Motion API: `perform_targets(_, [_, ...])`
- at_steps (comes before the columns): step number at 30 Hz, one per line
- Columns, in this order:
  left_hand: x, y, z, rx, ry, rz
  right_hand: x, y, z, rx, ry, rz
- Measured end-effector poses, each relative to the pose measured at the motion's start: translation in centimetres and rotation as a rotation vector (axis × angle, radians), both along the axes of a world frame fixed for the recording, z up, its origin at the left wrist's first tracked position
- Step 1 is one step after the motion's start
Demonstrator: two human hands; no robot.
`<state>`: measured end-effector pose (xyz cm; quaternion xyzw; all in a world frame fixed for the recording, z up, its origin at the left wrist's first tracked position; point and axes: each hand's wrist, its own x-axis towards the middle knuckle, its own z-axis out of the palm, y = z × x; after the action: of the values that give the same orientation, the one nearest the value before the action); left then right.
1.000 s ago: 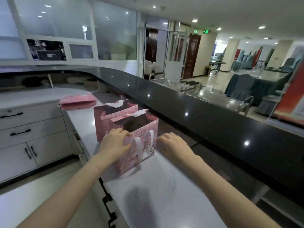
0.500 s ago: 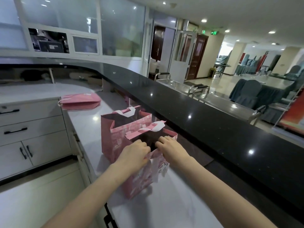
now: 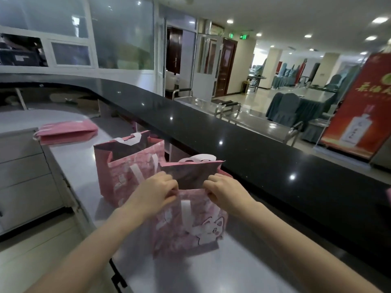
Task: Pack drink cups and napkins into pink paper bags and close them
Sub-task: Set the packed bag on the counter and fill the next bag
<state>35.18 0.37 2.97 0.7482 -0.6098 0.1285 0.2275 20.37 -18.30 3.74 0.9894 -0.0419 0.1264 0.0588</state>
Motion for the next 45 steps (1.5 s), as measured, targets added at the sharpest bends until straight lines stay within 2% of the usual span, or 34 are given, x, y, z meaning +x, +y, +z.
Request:
perform_targets(8, [-15.4, -2.8, 2.7, -0.116, -0.023, -0.256, -19.2, 0.6, 2.3, 0.015, -0.039, -0.156])
perform_targets(16, [-32.5, -6.6, 0.9, -0.121, -0.018, -0.51, -40.2, 1.9, 2.0, 0.019, -0.044, -0.359])
perform_targets(23, [-44.8, -10.2, -0.5, -0.117, -0.012, -0.746, -54.0, 3.6, 0.6, 0.035, -0.057, -0.609])
perform_targets(34, [-53.8, -15.2, -3.0, -0.129, -0.025, -1.031, -63.5, 5.9, -1.6, -0.046, -0.054, -0.928])
perform_targets(39, [-55.7, -16.1, -3.7, -0.166, -0.009, -1.09, -65.0, 6.2, -2.4, -0.055, -0.11, -0.975])
perform_targets(45, [-56.5, -15.7, -3.6, -0.125, 0.014, -1.082, -66.6, 7.2, -2.9, 0.036, -0.162, -0.949])
